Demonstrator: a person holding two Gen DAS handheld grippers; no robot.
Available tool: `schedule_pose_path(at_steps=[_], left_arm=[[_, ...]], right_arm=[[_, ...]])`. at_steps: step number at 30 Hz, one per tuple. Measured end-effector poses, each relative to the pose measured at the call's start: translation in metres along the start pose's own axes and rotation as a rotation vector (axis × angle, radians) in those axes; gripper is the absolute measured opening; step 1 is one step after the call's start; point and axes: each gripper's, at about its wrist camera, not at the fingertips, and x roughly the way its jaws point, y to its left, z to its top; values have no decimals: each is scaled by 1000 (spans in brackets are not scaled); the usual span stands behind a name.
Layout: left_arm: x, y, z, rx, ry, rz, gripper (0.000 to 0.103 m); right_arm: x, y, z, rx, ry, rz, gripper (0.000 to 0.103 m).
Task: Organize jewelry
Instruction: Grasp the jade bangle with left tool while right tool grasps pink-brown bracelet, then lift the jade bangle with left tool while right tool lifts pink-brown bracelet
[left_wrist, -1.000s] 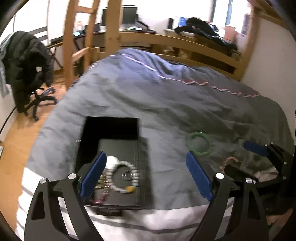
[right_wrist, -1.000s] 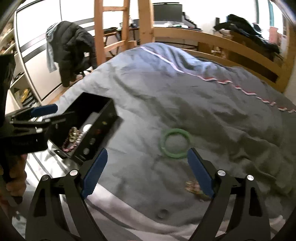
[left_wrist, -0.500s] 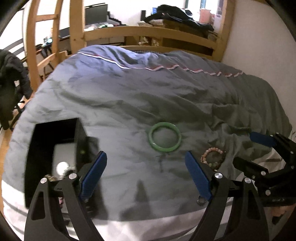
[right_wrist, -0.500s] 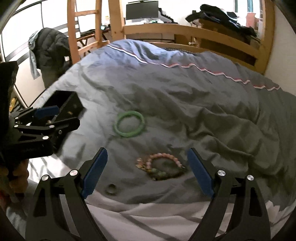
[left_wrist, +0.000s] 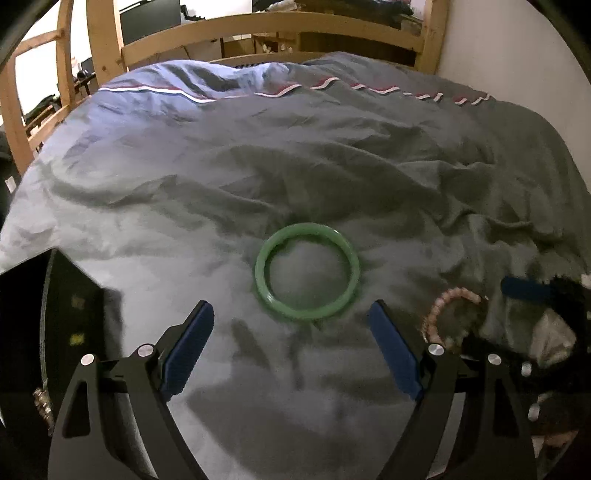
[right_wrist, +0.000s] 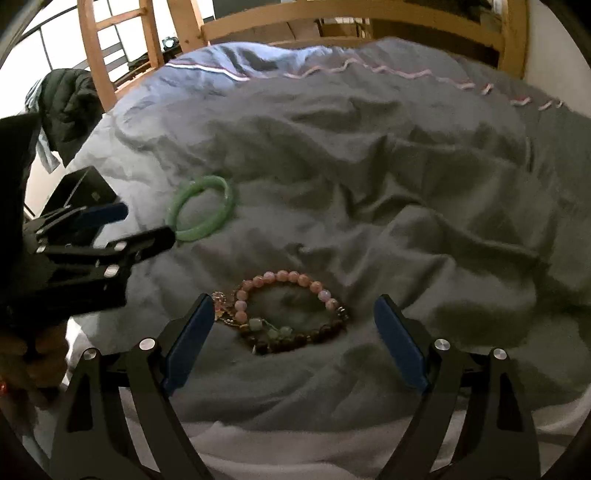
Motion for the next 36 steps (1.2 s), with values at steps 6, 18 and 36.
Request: schedule_pose_path(at_steps=[6, 18, 36], left_arm=[[32, -10, 6, 38, 31, 6, 84], [34, -13, 6, 55, 30, -9, 71], [11, -5, 14, 15, -36, -64, 70]], right_arm=[[29, 12, -8, -70, 65, -60, 88], [15, -2, -3, 20, -6, -43, 22], [-18, -8, 8, 97, -181, 137, 9]])
